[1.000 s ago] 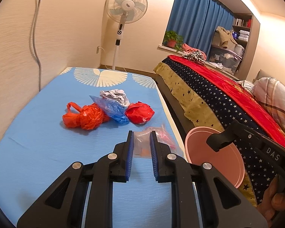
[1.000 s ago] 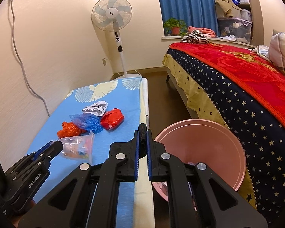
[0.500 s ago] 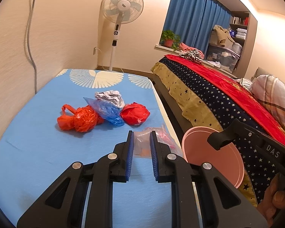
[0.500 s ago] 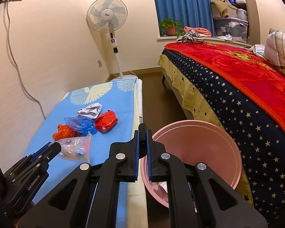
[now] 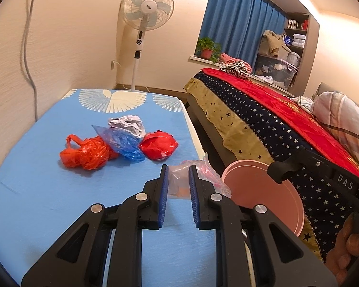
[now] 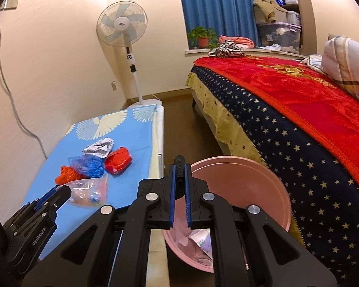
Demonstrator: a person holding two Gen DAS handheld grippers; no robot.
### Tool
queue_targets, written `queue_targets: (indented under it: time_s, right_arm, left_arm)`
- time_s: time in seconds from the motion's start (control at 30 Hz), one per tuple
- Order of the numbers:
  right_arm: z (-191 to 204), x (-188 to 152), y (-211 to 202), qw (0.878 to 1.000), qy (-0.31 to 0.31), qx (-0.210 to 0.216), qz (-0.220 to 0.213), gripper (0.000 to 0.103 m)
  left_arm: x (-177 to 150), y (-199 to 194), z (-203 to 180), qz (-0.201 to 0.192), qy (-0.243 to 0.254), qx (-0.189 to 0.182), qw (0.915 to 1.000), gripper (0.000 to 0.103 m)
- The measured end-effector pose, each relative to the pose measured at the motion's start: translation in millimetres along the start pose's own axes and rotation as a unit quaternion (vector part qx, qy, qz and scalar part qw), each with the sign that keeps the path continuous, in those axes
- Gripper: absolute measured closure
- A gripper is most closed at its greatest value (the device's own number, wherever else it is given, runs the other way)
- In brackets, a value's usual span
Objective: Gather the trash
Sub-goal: 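Carry the clear bag and black strip in both tools over the pink bin, then open both tools to drop the clear bag and black strip into the bin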
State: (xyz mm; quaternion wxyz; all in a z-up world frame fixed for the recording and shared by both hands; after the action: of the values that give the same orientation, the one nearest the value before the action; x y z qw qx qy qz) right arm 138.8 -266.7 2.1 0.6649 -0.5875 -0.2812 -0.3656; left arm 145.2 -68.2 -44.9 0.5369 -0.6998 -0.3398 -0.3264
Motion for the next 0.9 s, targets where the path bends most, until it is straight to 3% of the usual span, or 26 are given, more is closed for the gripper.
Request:
queue_targets:
  time_s: [0.9]
  right_arm:
    - [-70, 6, 0, 0.995, 0.046, -0.085, -0.001, 0.096]
  left_arm:
    - [-11, 34, -84, 0.024, 0.049, -0.076, 0.9956, 0.086]
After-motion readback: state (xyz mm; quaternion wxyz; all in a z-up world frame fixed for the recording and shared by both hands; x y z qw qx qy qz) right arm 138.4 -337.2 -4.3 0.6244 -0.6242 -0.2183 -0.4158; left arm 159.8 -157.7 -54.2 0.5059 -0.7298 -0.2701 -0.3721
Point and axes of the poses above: each gripper's, at about its wrist camera, not at the fingertips, and y roughly the way its jaws point, z to its left, x to its top, the point moved 8 cm from there along y, roughly the way its jaws point, and after that the axes turned 2 degrees about z, right-handed, at the moved point
